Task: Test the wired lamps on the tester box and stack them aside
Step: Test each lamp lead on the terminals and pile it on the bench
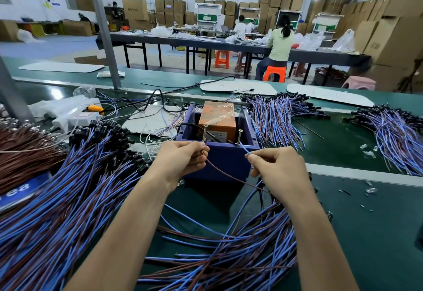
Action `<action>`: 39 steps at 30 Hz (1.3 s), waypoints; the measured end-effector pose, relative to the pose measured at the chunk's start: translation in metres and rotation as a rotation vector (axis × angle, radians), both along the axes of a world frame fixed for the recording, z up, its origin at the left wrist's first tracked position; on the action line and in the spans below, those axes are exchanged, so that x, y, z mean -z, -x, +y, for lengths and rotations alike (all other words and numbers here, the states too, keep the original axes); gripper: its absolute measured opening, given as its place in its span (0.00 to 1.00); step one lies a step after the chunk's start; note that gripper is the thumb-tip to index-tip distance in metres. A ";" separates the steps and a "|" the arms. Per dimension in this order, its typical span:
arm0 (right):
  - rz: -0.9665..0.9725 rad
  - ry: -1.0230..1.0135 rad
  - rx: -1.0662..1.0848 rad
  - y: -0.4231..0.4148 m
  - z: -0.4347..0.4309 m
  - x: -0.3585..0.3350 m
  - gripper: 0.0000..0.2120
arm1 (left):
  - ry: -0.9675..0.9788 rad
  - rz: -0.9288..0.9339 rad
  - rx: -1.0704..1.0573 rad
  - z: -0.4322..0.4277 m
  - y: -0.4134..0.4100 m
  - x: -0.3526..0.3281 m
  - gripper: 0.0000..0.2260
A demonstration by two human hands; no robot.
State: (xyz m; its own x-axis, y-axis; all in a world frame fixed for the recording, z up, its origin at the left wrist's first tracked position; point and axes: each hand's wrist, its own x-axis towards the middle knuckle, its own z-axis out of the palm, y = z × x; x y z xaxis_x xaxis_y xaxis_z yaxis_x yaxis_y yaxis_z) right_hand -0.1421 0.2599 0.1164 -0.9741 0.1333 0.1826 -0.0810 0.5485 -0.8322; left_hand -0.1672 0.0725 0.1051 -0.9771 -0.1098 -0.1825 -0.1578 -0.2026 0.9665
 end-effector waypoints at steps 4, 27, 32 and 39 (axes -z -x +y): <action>-0.001 0.013 -0.006 0.000 0.000 -0.001 0.07 | 0.006 0.014 -0.002 -0.002 -0.001 -0.003 0.09; 0.035 -0.048 0.090 0.002 -0.003 0.001 0.09 | -0.001 0.011 0.010 -0.006 -0.003 -0.006 0.08; -0.060 -0.077 -0.062 -0.003 0.000 -0.003 0.09 | 0.157 0.040 0.148 -0.008 -0.009 -0.012 0.11; -0.348 -0.328 -0.675 -0.022 -0.008 -0.018 0.06 | 0.231 0.221 0.408 -0.030 -0.021 -0.034 0.20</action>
